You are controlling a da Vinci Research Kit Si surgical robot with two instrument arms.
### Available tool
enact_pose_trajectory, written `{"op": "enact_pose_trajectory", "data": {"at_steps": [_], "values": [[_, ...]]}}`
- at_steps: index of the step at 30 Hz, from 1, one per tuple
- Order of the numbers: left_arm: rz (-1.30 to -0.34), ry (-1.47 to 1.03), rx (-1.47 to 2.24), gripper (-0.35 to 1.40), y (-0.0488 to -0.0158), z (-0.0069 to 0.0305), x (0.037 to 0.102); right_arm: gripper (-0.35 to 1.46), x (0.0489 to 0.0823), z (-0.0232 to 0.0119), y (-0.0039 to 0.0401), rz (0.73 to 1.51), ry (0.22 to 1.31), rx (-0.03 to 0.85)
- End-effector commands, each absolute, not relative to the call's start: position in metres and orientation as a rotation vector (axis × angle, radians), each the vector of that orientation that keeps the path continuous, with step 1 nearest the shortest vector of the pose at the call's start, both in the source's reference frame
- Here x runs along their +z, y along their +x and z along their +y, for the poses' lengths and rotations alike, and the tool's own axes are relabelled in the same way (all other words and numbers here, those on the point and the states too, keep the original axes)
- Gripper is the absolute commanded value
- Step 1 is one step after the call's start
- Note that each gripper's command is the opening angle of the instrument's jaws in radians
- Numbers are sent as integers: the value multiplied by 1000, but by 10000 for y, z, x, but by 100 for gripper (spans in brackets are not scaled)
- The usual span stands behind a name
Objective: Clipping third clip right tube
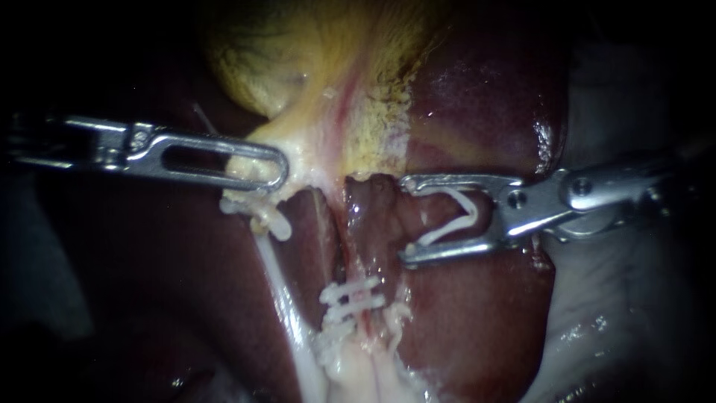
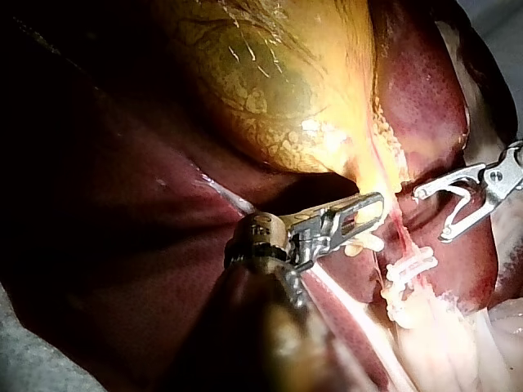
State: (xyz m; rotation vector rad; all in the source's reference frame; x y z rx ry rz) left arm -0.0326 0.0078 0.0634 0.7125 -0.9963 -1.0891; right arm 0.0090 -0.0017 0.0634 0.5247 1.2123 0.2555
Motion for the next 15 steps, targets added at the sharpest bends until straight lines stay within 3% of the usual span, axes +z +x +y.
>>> {"op": "enact_pose_trajectory", "data": {"at_steps": [1,7,15], "values": [[-996,713,-1089,-35,-326,78,634,49,637,-18,94,1211,533,260],[-996,712,-1090,-35,-327,78,633,48,647,-23,122,1206,605,297],[-996,712,-1090,-35,-327,79,634,47,643,-23,146,1281,726,385]]}}
